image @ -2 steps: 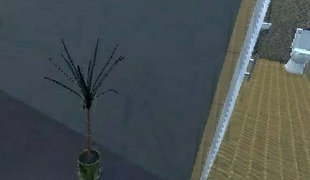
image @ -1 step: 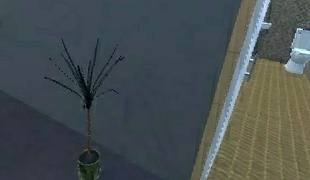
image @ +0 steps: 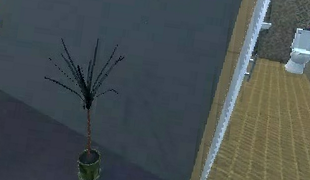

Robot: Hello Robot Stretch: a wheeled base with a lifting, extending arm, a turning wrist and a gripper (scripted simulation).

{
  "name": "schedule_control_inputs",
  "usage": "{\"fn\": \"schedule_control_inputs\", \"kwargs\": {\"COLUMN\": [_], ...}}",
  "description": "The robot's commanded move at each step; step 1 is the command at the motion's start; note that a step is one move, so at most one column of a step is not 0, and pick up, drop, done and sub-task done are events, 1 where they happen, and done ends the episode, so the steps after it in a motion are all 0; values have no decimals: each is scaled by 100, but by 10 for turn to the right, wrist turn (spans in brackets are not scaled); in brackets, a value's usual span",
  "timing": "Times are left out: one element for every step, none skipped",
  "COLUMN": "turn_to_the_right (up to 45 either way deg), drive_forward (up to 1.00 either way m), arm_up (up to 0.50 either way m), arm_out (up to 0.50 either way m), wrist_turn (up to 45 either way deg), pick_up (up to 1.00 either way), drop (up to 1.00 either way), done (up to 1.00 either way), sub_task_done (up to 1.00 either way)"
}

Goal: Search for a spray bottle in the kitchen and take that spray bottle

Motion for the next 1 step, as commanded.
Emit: {"fn": "schedule_control_inputs", "kwargs": {"turn_to_the_right": [0], "drive_forward": [0], "arm_up": [0], "arm_out": [32], "wrist_turn": [0], "pick_up": [0], "drop": [0], "done": [0], "sub_task_done": [0]}}
